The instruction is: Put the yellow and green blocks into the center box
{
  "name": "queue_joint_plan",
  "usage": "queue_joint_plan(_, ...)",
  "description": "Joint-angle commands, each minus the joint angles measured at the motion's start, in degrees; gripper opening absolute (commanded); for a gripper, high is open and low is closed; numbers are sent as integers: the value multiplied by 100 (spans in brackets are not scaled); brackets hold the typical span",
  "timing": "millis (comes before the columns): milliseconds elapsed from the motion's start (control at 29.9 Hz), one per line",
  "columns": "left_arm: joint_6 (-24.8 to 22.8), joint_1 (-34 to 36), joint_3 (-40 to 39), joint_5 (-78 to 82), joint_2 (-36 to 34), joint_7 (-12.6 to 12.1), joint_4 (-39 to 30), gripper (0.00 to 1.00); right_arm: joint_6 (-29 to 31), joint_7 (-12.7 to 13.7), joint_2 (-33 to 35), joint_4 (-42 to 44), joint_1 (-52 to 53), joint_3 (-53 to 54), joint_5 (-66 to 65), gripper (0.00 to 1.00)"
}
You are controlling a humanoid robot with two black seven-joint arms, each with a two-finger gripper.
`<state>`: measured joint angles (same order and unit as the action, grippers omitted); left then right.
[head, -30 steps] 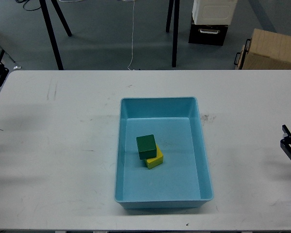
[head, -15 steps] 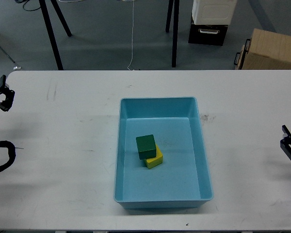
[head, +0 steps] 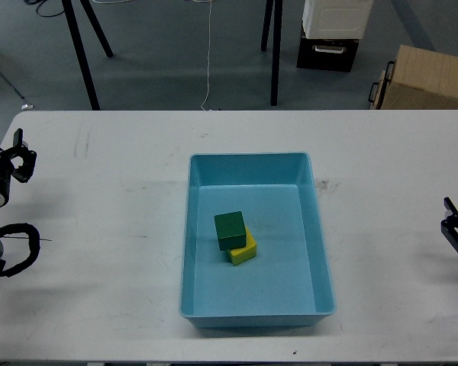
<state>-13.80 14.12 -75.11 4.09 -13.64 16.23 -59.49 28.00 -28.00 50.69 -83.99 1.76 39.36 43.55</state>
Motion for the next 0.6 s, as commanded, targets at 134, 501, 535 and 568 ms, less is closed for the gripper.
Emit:
queue_joint_plan(134,-140,-356,-101,-532,309,-1446,-203,100,0,0,-446,164,96,19,329,100)
queue_joint_plan(501,-501,-1059,-135,-936,345,-2010,-871,100,0,224,-1220,876,887,-131,681,100)
queue_joint_plan(535,-510,-1147,-179,-945,345,-2010,-932,100,0,277,-1237,876,896,-105,681,100)
queue_joint_plan(568,-510,-1235,-223,-945,345,-2010,-968,100,0,312,-1255,885,905,-96,681,100)
